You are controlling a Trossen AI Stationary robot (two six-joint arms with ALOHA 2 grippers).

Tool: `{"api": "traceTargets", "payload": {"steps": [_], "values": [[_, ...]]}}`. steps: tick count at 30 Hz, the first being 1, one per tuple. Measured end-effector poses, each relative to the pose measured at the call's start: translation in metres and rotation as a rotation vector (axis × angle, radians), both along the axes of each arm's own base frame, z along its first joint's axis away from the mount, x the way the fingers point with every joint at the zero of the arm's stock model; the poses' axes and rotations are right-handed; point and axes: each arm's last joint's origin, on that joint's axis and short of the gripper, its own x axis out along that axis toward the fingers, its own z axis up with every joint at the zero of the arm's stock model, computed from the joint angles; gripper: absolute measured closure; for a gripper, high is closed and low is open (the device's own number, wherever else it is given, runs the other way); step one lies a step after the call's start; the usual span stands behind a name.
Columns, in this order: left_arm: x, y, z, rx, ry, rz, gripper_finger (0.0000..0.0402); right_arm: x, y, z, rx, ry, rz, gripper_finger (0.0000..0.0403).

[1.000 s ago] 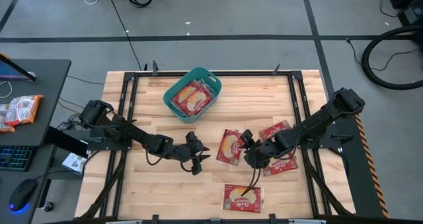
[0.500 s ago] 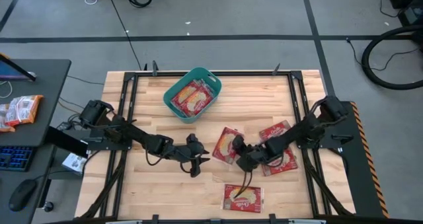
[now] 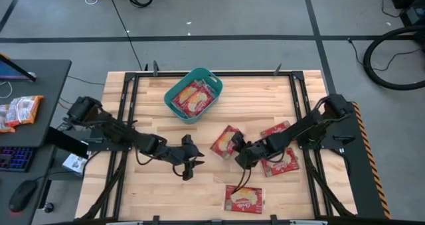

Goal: Sort popcorn bags into baskets
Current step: Put the red popcorn pack into the blue bin

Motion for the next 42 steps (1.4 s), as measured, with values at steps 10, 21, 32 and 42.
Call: {"api": "traceTargets", "payload": {"steps": [10,21,32,42], "values": [[-0.023,0.005,0.013,-0.009,0.108,0.034,0.0260,0.016,-0.014,0.046,-0.196,-0.128,-0.039,0.0398],[-0.023,0.004,0.010,-0.039,0.126,0.036,0.0260,0.053,-0.081,0.080,-0.202,-0.271,-0.094,0.0398],[-0.022,0.004,0.011,-0.028,0.103,0.054,0.0260,0.100,-0.152,0.083,-0.120,-0.282,-0.067,0.0399],[-0.024,0.002,0.010,-0.026,0.127,0.049,0.0260,0.143,-0.198,0.058,-0.108,-0.166,-0.138,0.0383]]}}
